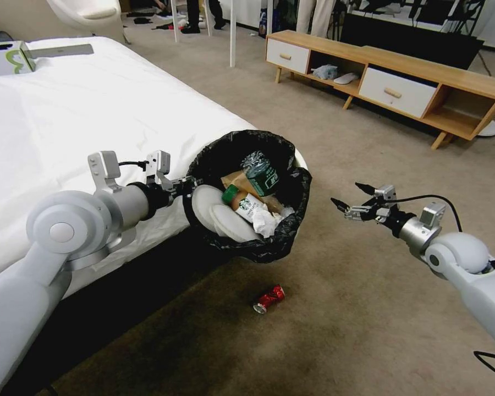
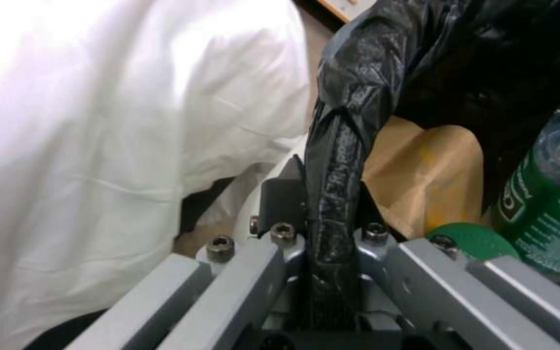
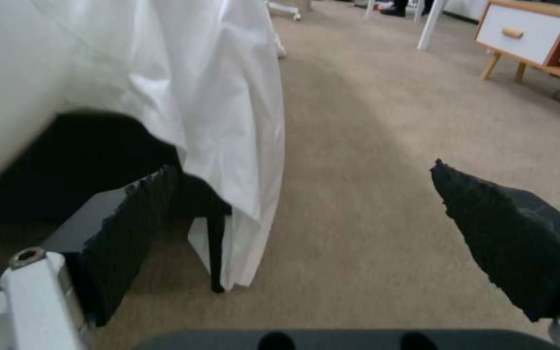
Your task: Pick up the trash bin and place the garbage on the floor into it.
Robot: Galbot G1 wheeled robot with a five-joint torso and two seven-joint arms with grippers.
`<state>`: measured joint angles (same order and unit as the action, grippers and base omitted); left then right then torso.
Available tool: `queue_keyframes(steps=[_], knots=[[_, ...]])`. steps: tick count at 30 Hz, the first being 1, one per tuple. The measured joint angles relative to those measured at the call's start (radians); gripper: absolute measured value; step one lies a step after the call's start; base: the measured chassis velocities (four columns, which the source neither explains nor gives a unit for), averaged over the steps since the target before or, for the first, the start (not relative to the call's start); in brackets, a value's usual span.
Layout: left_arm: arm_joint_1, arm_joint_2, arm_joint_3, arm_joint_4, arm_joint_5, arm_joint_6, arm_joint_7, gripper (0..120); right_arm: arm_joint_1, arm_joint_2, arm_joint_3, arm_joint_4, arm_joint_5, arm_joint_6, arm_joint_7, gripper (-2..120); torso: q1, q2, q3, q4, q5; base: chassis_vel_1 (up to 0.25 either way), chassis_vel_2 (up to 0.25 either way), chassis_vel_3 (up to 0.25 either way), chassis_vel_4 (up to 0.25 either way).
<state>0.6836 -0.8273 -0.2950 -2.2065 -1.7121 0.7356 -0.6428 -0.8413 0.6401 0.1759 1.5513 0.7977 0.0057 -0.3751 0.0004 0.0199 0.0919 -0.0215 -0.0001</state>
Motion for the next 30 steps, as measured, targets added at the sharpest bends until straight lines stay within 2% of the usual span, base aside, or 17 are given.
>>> queue_keyframes(steps=[7, 14, 30], knots=[[0.002, -0.002, 0.007, -0.02, 0.001, 0.0, 0.001, 2, 0.011, 0.032, -0.036, -0.043, -0.047, 0.006, 0.012, 100, 0.0, 0.0, 0.0, 0.0001, 0.0, 0.0, 0.0, 0.0, 0.0], [-0.001, -0.006, 0.007, -0.041, 0.021, 0.0, 0.031, 2, 0.023, 0.07, -0.056, -0.077, -0.08, 0.01, 0.018, 100, 0.0, 0.0, 0.0, 0.0001, 0.0001, 0.0, 0.0, 0.0, 0.0], [-0.023, -0.011, 0.01, -0.083, 0.023, 0.0, 0.044, 2, 0.023, 0.094, -0.064, -0.12, -0.111, 0.03, 0.014, 100, 0.0, 0.0, 0.0, -0.0001, 0.0001, 0.0, 0.0, 0.0, 0.0]])
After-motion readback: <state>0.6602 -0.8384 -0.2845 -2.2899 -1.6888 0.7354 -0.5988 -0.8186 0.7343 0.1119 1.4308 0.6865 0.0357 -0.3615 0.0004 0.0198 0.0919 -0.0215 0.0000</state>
